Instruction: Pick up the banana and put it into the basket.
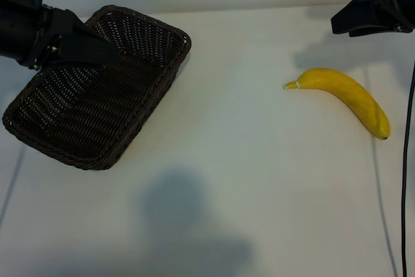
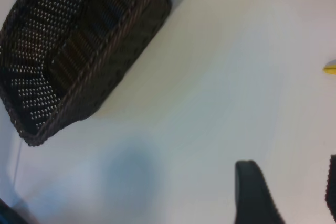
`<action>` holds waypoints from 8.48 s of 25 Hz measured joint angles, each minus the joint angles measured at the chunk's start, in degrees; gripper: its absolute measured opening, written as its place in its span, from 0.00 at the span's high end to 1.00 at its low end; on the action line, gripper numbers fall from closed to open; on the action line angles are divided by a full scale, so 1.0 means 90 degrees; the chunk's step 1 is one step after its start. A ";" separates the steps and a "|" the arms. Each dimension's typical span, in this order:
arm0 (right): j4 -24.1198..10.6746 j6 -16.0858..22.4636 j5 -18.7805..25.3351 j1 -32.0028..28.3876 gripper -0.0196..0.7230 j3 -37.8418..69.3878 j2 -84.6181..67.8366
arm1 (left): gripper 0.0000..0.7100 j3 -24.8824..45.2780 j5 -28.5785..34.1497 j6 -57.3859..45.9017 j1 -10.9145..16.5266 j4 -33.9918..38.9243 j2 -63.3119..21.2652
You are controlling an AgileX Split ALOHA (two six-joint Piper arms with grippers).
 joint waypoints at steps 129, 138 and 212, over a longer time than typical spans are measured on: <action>0.0233 -0.0096 -0.0070 0.0000 0.48 0.0000 0.0000 | 0.37 0.3000 -0.3058 -0.4438 0.2200 0.1507 -0.0490; 0.0233 -0.0096 -0.0070 0.0000 0.48 0.0000 0.0000 | 0.37 0.3000 -0.3107 -0.4614 0.2200 0.1544 -0.0324; 0.0238 -0.0114 -0.0002 0.0000 0.48 0.0000 0.0000 | 0.59 -0.1168 0.0360 -0.3031 0.1266 0.3033 0.1499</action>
